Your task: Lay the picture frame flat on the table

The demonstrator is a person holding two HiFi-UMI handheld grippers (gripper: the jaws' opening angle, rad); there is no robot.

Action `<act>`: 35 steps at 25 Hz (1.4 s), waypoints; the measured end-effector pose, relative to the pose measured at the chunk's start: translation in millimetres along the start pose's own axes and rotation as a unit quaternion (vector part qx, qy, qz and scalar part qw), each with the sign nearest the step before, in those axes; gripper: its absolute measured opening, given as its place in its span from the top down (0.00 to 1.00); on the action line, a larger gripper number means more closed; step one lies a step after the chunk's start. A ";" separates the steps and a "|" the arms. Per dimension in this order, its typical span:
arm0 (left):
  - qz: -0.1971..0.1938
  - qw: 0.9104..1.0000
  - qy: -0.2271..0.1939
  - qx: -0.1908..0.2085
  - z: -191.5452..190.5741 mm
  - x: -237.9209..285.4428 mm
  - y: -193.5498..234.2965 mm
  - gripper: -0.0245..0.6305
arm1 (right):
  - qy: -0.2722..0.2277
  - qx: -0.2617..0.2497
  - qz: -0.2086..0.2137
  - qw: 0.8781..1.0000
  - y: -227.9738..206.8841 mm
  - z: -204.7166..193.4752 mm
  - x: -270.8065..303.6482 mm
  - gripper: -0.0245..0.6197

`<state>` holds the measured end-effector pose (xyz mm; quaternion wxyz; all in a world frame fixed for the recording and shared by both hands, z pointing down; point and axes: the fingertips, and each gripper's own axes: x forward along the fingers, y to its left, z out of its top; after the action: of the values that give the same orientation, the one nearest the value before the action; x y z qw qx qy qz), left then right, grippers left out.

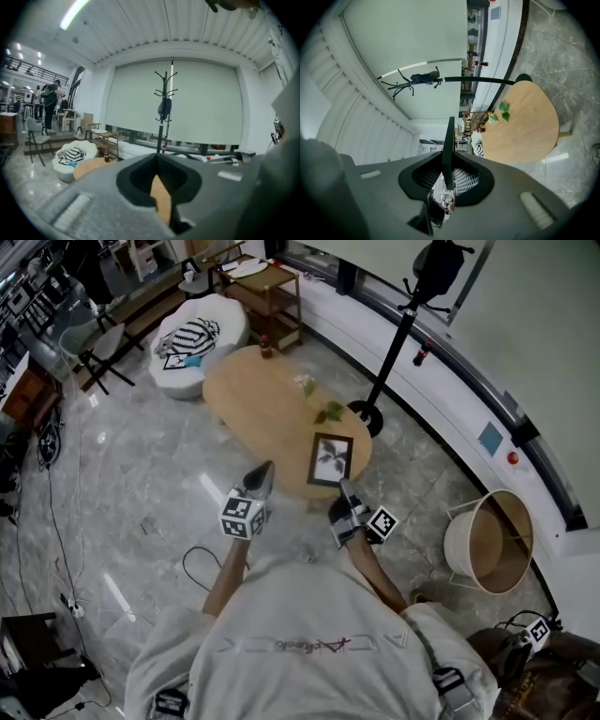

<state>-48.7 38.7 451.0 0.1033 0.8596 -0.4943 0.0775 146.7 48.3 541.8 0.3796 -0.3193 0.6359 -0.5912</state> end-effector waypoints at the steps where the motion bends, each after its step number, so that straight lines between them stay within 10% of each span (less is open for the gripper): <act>1: 0.002 1.000 0.000 -0.001 -0.2 2.4 2.1 0.96 | 0.002 0.000 0.000 1.000 -1.4 1.1 2.6 0.85; 35: 0.023 0.999 0.024 -0.021 -22.6 24.3 31.8 0.96 | 0.021 0.010 -0.028 0.999 -28.2 16.4 35.6 0.85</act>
<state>-64.8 8.5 481.7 0.1315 0.8435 -0.5128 0.0905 141.5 6.8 565.9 0.3527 -0.3209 0.6287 -0.6143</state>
